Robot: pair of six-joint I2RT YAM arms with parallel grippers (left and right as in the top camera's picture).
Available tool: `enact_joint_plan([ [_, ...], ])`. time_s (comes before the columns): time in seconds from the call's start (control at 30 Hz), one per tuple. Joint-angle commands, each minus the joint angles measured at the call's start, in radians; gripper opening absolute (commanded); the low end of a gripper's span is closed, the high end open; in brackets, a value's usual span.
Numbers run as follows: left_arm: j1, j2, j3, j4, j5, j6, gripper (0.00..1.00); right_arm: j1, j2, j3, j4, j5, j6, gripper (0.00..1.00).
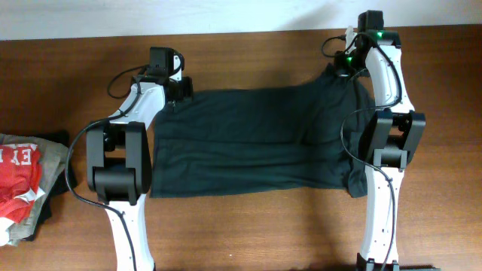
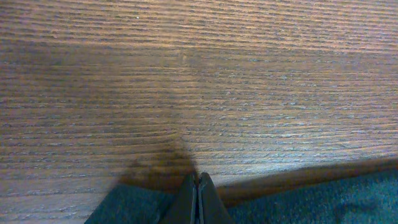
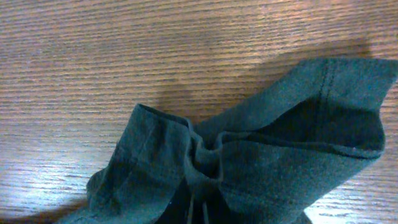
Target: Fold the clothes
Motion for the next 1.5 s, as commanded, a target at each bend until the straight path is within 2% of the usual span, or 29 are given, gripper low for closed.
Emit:
enact_joint_plan([
  [0.0, -0.001, 0.021, 0.01, -0.042, -0.016, 0.017, 0.0, -0.008, 0.017, 0.005, -0.008, 0.002, 0.009, 0.04],
  [0.07, -0.003, 0.006, 0.05, -0.086, -0.11, 0.017, 0.01, -0.008, 0.009, 0.048, -0.034, 0.002, 0.008, 0.04],
  [0.27, -0.001, -0.135, 0.07, -0.125, -0.174, 0.058, 0.01, -0.008, -0.04, 0.275, -0.209, 0.031, 0.004, 0.04],
  [0.47, -0.001, -0.225, 0.07, -0.166, -0.173, 0.069, 0.0, -0.01, -0.061, 0.41, -0.395, 0.055, 0.016, 0.04],
  [0.57, -0.002, -0.276, 0.07, -0.23, -0.172, 0.068, 0.01, -0.015, -0.062, 0.539, -0.54, 0.055, 0.044, 0.04],
  [0.63, -0.004, -0.332, 0.07, -0.291, -0.151, 0.068, 0.0, -0.015, -0.103, 0.536, -0.6, 0.051, 0.069, 0.04],
  [0.77, -0.004, -0.395, 0.07, -0.436, -0.014, 0.064, 0.01, -0.001, -0.153, 0.535, -0.6, -0.103, 0.114, 0.04],
  [0.8, -0.004, -0.398, 0.07, -0.464, -0.006, 0.064, 0.0, 0.001, -0.161, 0.535, -0.6, -0.069, 0.114, 0.04],
  [0.87, -0.004, -0.399, 0.07, -0.483, -0.007, 0.064, 0.0, 0.001, -0.164, 0.535, -0.601, 0.128, 0.136, 0.04],
  [0.9, -0.004, -0.399, 0.07, -0.482, -0.008, 0.065, 0.0, 0.001, -0.179, 0.522, -0.601, 0.143, 0.14, 0.04],
  [0.97, -0.004, -0.399, 0.07, -0.483, -0.013, 0.065, 0.0, 0.008, -0.259, 0.471, -0.601, 0.209, 0.135, 0.04],
  [1.03, -0.004, -0.399, 0.07, -0.483, -0.018, 0.069, 0.01, 0.017, -0.392, 0.306, -0.601, 0.237, 0.116, 0.04],
  [1.07, -0.004, -0.399, 0.07, -0.482, -0.018, 0.069, 0.01, 0.021, -0.454, 0.198, -0.601, 0.261, 0.118, 0.04],
  [1.13, -0.004, -0.399, 0.07, -0.484, -0.018, 0.069, 0.0, 0.019, -0.593, -0.14, -0.6, 0.259, 0.138, 0.04],
  [1.23, -0.003, -0.399, 0.063, -0.515, -0.019, 0.073, 0.0, 0.023, -0.644, -0.473, -0.6, 0.204, 0.144, 0.04],
  [1.33, -0.003, -0.399, 0.026, -0.586, -0.019, 0.076, 0.01, 0.026, -0.644, -0.669, -0.545, 0.178, 0.144, 0.04],
  [1.47, -0.003, -0.399, -0.241, -0.517, -0.006, 0.035, 0.01, 0.026, -0.669, -0.785, -0.481, 0.124, 0.139, 0.04],
])
